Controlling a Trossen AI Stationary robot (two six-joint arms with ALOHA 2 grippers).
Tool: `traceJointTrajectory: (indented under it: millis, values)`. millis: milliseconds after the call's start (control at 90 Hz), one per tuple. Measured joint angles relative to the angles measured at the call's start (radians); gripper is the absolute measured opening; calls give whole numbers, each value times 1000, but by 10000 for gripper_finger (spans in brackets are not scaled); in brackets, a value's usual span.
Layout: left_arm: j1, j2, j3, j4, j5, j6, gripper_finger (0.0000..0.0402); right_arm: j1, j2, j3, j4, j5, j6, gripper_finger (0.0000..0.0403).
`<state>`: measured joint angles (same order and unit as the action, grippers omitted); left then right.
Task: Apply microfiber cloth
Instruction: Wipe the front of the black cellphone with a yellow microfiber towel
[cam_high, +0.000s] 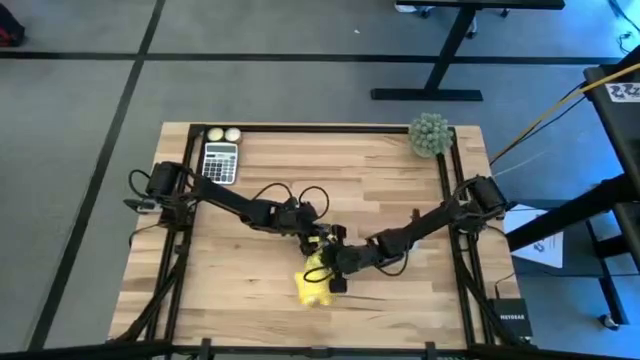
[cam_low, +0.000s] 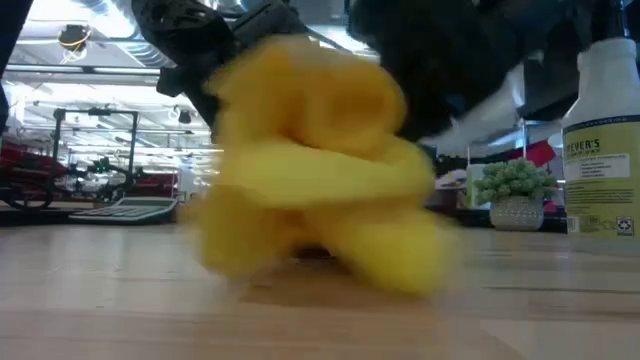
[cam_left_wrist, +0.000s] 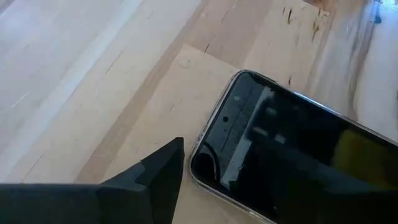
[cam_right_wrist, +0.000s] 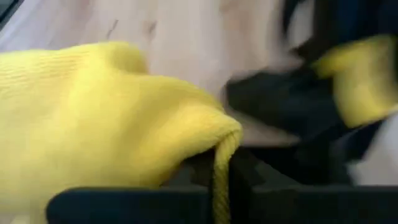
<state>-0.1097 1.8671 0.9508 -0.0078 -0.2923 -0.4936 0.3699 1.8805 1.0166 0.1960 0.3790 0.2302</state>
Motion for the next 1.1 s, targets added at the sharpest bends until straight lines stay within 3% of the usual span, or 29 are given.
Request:
traceJointTrajectory:
  millis: [189, 356, 789, 944, 1100]
  values:
    - [0, 0, 0, 2, -6, 9, 191, -34, 67, -8, -32, 56, 41, 1]
    - [0, 0, 0, 2, -3, 3, 191, -38, 142, -1, 11, 43, 60, 1]
    - [0, 0, 0, -1, -3, 7, 191, -31, 149, 51, -24, -191, -69, 1]
    - [0, 0, 0, -1, -3, 12, 191, -8, 134, 93, -160, -196, -110, 1]
    - [0, 0, 1, -1, -3, 12, 191, 16, 70, 110, -347, -108, -139, 1]
